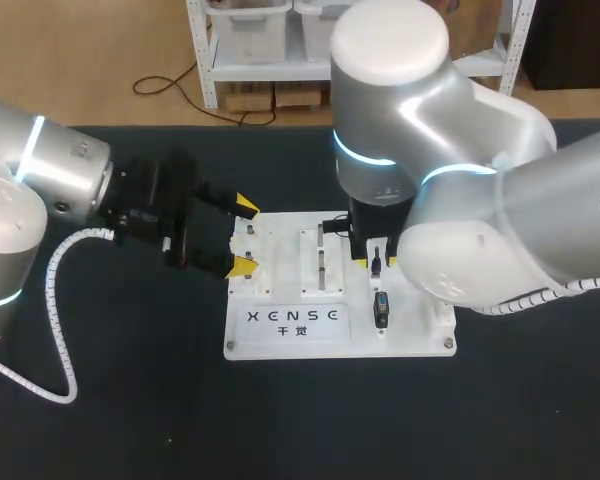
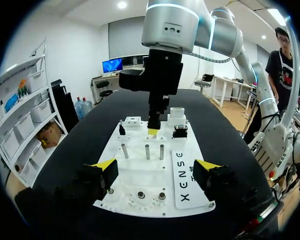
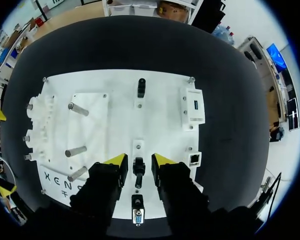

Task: Insert the Ethernet cable into its matching sockets.

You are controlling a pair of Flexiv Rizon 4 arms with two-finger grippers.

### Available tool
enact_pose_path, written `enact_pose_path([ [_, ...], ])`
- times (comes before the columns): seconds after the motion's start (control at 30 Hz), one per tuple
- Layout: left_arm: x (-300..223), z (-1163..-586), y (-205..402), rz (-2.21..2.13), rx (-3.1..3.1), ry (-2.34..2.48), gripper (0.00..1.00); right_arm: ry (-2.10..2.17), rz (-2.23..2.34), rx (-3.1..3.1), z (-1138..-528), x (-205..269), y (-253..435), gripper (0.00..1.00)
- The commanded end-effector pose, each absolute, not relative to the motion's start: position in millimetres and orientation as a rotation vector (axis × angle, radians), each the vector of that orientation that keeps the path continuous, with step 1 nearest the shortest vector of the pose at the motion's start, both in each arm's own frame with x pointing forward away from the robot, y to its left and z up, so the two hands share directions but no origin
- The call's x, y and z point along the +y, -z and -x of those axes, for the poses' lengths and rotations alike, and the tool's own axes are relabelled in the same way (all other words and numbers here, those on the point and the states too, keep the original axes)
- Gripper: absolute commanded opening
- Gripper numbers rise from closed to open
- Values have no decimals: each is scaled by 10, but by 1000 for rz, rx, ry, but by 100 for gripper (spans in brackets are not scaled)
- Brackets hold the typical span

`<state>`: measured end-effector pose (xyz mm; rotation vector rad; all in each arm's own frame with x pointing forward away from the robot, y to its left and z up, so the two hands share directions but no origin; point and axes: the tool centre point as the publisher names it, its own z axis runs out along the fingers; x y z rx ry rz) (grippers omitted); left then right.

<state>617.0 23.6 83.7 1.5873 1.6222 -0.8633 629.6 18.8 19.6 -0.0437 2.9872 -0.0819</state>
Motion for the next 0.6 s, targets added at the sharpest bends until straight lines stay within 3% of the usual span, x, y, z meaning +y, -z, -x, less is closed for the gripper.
enact_pose_path([
  [0.03, 243, -6171, -829, -1587, 1618, 864, 100, 75, 47, 2985, -6282, 172, -197, 33],
  [0.17, 243, -6171, -829, -1587, 1618, 864, 100, 66, 48, 2986, -6283, 168, -196, 20],
  [0.2, 243, -6171, -829, -1587, 1618, 864, 100, 64, 47, 2987, -6284, 166, -195, 4],
  [0.23, 243, -6171, -829, -1587, 1618, 864, 100, 62, 48, 2987, -6285, 166, -194, 0],
  [0.6, 243, -6171, -829, -1587, 1618, 864, 100, 26, 73, 2977, -6292, 145, -298, 0],
])
